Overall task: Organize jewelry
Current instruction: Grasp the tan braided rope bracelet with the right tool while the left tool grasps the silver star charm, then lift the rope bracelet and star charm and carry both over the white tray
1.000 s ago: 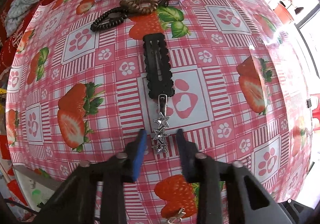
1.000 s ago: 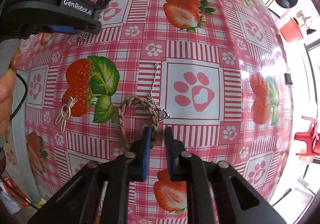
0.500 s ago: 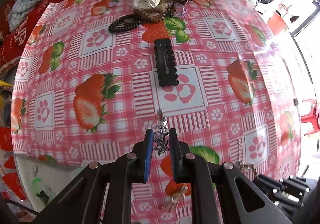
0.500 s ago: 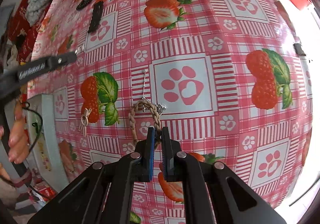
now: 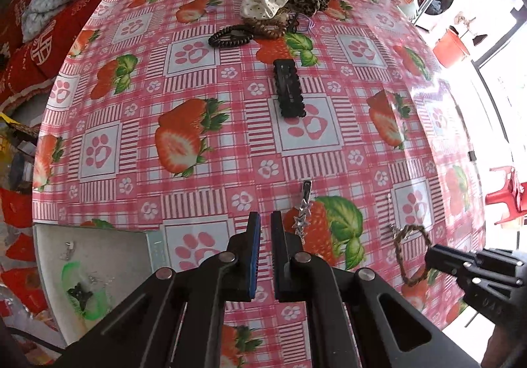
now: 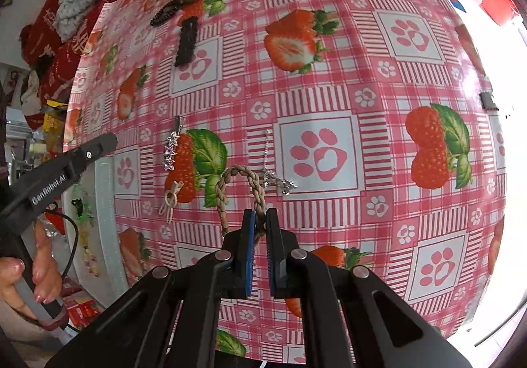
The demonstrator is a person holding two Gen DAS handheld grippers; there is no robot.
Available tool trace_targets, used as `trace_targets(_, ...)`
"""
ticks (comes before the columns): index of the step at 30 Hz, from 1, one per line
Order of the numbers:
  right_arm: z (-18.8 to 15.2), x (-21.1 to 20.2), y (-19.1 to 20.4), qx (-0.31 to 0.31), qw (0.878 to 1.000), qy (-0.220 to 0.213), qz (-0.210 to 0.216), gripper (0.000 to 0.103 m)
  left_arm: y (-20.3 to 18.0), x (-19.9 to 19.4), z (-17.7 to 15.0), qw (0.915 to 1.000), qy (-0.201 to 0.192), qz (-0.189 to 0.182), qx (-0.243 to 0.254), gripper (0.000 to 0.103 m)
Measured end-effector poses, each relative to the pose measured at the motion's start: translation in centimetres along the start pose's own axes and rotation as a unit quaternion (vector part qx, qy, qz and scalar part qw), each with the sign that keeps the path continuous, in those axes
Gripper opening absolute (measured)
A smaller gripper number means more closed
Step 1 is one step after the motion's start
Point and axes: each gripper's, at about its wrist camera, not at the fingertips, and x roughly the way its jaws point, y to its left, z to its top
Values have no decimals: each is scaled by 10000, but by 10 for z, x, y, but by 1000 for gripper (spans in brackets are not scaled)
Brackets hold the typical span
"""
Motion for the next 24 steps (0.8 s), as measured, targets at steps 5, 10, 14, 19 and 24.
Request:
trace_targets(5,4,0,8,-12,10000,-55,32,7,-8,7,-2,9996,36,192,182,12)
trace_targets(10,6,-5,7,54,9999,-125,53,7,-19,12,-1,9995,-42,106,304,59)
trace_targets(14,7,-7,0,157,9998,-136,61,7,-32,23,2,9979,-17,299,568,103)
trace_targets(19,8,-9,-8,218,9996,-163,52,7,-48,49,10,9939,96,646,892,103)
trace_targets(24,7,-10,-14,265,9995,-163,58,7,-49,82,17,9932,484,542,909,85)
